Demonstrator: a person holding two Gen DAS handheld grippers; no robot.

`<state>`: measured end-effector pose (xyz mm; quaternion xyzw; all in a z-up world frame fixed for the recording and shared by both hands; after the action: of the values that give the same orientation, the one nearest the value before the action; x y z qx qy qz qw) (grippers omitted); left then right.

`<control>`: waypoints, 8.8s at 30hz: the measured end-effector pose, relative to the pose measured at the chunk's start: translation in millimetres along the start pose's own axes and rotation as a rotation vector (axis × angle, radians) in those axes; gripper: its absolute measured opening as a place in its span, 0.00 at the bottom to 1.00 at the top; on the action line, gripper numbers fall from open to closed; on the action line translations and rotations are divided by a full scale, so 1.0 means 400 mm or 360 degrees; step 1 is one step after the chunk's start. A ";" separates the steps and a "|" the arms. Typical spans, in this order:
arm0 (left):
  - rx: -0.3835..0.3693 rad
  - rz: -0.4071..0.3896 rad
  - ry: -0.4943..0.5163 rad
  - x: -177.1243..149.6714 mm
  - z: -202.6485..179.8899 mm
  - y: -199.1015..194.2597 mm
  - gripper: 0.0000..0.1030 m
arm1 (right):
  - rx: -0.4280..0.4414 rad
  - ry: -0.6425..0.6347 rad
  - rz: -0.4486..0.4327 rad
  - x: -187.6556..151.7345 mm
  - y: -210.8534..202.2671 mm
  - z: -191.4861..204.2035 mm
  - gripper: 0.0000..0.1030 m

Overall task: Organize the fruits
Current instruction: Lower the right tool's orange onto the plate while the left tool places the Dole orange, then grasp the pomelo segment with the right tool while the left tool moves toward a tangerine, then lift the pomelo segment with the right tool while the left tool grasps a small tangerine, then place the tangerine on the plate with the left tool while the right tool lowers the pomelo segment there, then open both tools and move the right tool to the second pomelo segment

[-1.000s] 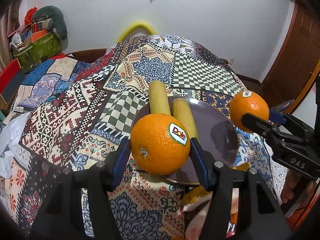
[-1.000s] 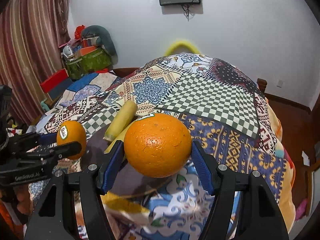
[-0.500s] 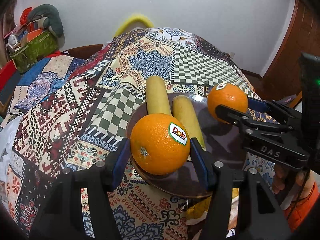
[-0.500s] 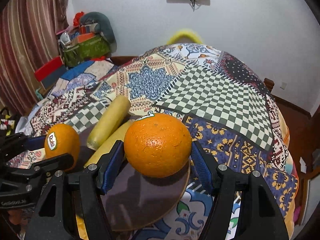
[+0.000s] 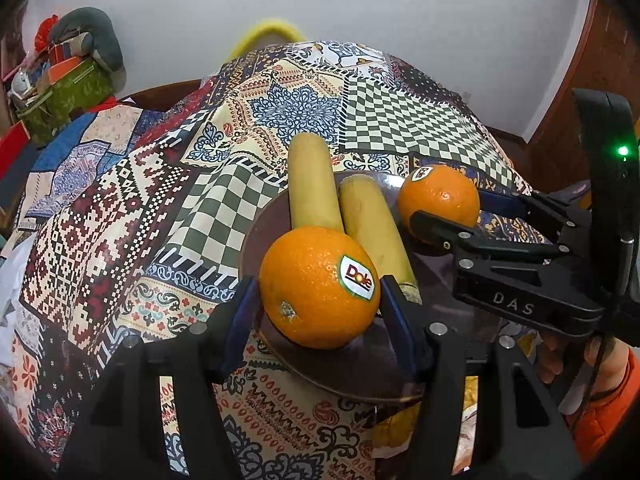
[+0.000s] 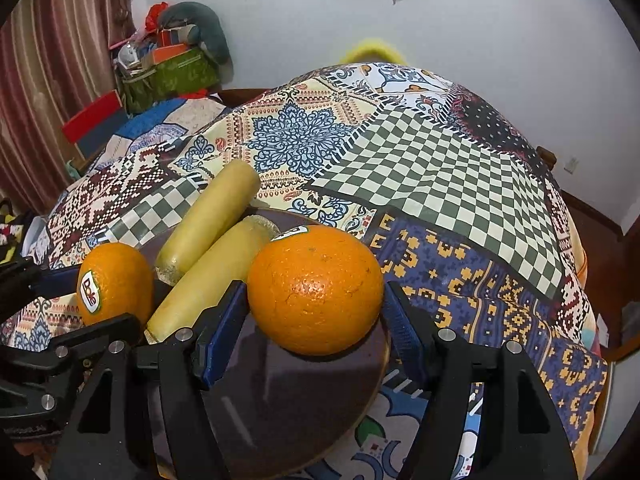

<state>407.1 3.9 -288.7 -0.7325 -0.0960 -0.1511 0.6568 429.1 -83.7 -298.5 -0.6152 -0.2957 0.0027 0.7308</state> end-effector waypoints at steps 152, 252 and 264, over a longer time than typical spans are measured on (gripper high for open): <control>0.0058 -0.0090 -0.0161 -0.327 0.083 -0.255 0.59 | 0.0253 -0.0033 -0.0174 -0.213 -0.307 0.180 0.26; 0.0096 -0.0143 0.0098 -0.119 -0.093 -0.192 0.43 | 0.0257 -0.0007 -0.0126 -0.136 -0.212 0.047 0.46; 0.0184 0.0021 -0.0002 -0.222 0.013 -0.128 0.45 | 0.0253 0.0012 -0.0037 -0.235 -0.189 0.051 0.59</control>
<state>306.9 20.4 -272.2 -0.6941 -0.1001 -0.1405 0.6989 315.2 -118.3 -269.4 -0.5518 -0.2987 0.0154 0.7785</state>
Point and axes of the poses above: each gripper's, at about its wrist camera, not at the fingertips, and y roughly the way its jaws point, z to its left, x to its top, the point moved 9 cm from there along y, roughly the way its jaws point, and after that the axes turned 15 degrees about z, right-handed, at the moved point
